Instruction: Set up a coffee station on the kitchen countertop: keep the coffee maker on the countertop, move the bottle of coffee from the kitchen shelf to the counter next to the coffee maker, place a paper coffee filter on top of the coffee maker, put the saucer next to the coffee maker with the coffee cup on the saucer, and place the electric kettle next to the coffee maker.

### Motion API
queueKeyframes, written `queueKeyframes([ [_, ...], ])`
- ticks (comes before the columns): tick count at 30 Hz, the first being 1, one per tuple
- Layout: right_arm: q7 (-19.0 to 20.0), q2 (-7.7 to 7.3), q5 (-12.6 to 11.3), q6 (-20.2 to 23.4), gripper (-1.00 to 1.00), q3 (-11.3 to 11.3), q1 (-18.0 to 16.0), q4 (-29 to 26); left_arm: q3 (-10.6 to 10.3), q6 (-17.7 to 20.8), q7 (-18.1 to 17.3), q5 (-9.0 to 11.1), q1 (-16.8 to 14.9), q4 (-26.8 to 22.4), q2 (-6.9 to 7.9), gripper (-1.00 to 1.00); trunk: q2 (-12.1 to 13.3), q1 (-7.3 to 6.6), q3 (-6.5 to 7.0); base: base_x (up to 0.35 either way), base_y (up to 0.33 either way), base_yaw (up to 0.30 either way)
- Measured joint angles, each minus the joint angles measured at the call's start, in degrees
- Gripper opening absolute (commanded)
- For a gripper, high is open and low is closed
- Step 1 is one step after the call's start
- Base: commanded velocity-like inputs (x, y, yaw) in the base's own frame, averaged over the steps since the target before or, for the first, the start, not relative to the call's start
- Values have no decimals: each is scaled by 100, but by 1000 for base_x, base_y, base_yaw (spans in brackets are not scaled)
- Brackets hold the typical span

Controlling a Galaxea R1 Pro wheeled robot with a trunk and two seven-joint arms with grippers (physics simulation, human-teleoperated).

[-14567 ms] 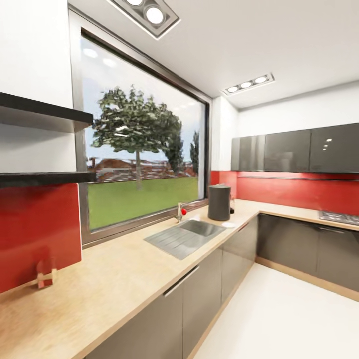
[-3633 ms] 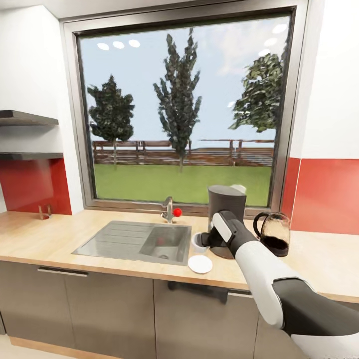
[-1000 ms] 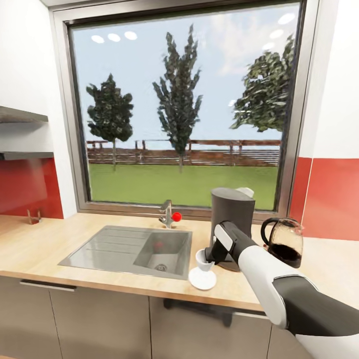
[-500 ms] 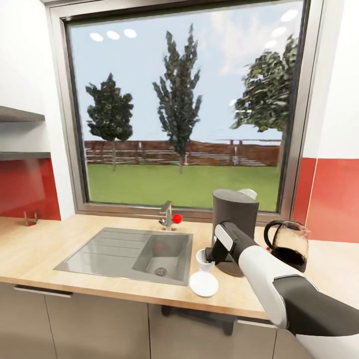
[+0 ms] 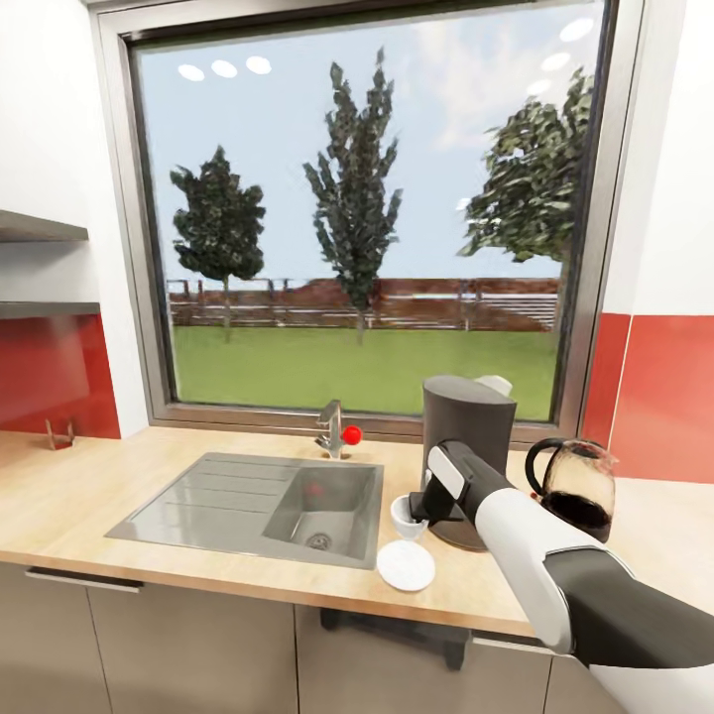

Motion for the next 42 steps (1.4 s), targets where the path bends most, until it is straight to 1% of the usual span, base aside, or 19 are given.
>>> queueKeyframes([
  [42,-7,16,-9,-1,-100,-8,4,0,-1,10,0,8,3,8,13,100,-1680,923,-746,0,0,0],
])
